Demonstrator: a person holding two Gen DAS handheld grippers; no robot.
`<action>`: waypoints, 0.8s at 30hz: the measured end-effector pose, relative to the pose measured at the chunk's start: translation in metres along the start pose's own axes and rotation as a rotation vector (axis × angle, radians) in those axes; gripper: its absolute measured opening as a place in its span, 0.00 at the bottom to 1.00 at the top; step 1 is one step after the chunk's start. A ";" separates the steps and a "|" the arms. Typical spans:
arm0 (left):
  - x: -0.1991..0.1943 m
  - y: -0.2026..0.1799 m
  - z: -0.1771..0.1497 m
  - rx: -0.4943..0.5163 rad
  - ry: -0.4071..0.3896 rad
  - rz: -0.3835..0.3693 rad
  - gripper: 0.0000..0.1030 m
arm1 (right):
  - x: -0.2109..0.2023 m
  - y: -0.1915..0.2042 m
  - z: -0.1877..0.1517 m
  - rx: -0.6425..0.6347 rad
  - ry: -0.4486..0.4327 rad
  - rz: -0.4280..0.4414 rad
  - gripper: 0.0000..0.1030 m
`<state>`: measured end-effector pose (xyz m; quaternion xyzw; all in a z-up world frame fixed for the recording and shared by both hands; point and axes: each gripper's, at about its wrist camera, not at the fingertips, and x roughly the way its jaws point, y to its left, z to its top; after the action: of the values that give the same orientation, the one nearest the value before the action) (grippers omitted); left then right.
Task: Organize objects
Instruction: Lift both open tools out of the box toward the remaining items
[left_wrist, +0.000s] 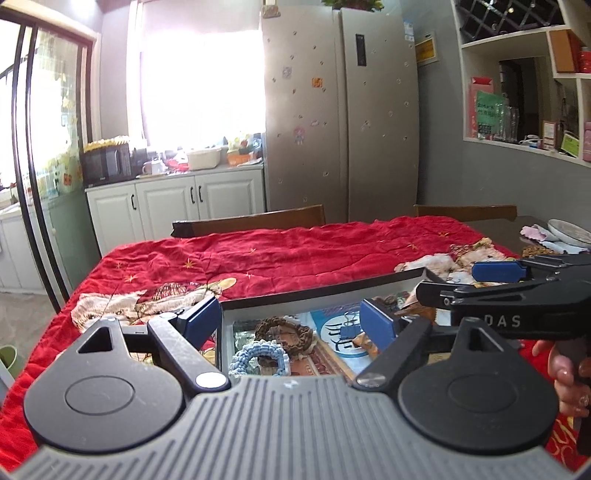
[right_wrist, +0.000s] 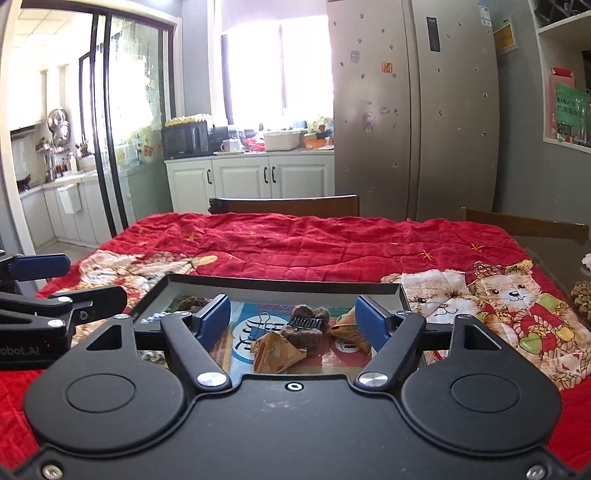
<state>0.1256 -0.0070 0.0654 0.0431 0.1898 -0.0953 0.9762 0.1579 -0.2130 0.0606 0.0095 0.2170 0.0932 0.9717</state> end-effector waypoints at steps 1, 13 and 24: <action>-0.004 0.000 0.000 0.004 -0.003 -0.006 0.87 | -0.005 -0.002 0.000 0.002 -0.004 0.006 0.72; -0.040 -0.011 -0.017 0.062 -0.017 -0.060 0.87 | -0.066 -0.006 -0.019 -0.028 -0.026 0.050 0.73; -0.046 -0.026 -0.061 0.205 0.045 -0.101 0.87 | -0.086 0.008 -0.057 -0.084 0.037 0.097 0.69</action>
<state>0.0568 -0.0174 0.0255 0.1353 0.2028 -0.1625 0.9561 0.0562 -0.2221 0.0450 -0.0227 0.2299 0.1493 0.9614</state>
